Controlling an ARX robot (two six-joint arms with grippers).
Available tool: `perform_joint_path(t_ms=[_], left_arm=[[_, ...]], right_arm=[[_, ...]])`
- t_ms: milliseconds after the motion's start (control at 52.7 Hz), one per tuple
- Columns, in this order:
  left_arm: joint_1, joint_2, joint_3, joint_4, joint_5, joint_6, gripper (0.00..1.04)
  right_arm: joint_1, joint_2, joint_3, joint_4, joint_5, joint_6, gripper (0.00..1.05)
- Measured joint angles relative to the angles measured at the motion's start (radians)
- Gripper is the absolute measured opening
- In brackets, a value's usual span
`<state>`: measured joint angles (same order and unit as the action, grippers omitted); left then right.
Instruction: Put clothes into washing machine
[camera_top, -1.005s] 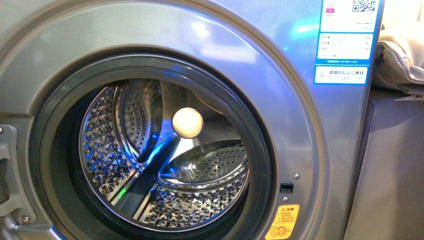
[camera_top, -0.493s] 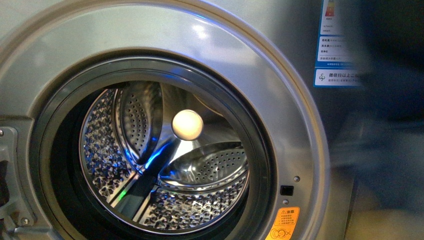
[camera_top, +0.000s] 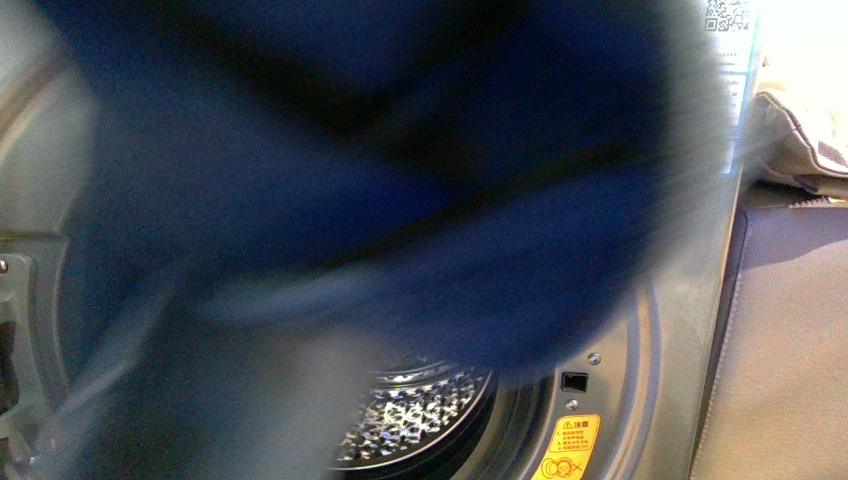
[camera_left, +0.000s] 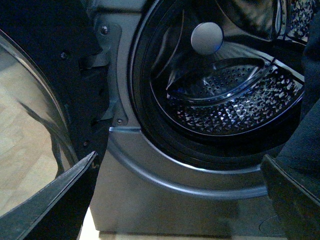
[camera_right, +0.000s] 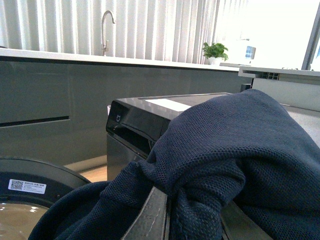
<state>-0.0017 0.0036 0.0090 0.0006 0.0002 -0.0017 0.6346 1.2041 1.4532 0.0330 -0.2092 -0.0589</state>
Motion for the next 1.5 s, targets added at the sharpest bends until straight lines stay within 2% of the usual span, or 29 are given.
perform_joint_path(t_ms=[341, 569, 1498], left_arm=[[0.000, 0.000, 0.000, 0.000, 0.000, 0.000, 0.98], [0.000, 0.000, 0.000, 0.000, 0.000, 0.000, 0.98], [0.000, 0.000, 0.000, 0.000, 0.000, 0.000, 0.98]], right_arm=[[0.039, 0.131, 0.138, -0.028, 0.088, -0.016, 0.09], [0.042, 0.159, 0.145, -0.044, 0.119, -0.009, 0.09], [0.047, 0.151, 0.145, -0.044, 0.119, -0.008, 0.09]])
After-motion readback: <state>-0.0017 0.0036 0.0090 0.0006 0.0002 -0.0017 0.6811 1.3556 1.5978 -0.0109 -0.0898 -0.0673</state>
